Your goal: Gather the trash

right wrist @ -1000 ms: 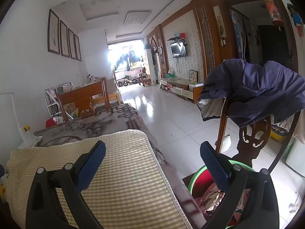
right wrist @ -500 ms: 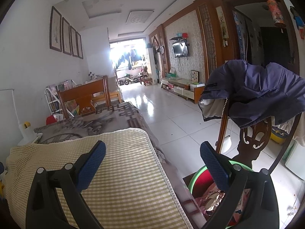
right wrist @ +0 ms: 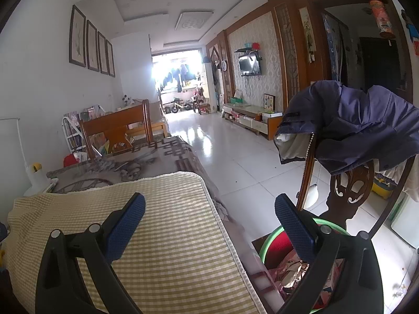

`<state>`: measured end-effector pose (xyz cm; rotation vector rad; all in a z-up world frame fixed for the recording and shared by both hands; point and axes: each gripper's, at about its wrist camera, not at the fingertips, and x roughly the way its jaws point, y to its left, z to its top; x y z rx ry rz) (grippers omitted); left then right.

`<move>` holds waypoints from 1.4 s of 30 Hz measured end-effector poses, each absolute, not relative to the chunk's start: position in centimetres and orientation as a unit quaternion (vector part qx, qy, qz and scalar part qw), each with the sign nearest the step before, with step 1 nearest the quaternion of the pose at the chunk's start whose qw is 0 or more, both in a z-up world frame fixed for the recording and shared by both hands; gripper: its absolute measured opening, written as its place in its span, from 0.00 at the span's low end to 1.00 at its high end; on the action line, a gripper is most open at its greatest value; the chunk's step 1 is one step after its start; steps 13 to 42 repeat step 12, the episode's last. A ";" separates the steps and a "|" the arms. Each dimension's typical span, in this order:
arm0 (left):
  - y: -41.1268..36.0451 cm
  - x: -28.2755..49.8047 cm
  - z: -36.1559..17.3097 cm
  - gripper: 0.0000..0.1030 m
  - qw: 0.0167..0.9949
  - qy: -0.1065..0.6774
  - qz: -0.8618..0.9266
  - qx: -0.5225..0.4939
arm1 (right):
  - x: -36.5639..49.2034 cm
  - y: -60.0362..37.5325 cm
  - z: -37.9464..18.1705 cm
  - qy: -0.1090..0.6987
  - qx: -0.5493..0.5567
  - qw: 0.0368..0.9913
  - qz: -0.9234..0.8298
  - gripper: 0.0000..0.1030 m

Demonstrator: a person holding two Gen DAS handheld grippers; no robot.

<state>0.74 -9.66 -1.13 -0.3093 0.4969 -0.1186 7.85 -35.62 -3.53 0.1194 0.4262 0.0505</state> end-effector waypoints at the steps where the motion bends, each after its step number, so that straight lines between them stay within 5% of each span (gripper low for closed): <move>1: -9.7 0.8 -1.2 0.95 0.955 0.247 -0.059 -0.151 | 7.8 -35.6 -3.6 0.212 0.059 0.975 0.025 0.93; 12: -7.2 0.9 -2.7 0.95 0.941 0.294 -0.033 -0.162 | 11.2 -31.6 -6.2 0.301 0.023 0.950 0.077 0.93; 42: -7.2 0.9 -2.7 0.95 0.941 0.294 -0.033 -0.162 | 11.2 -31.6 -6.2 0.301 0.023 0.950 0.077 0.93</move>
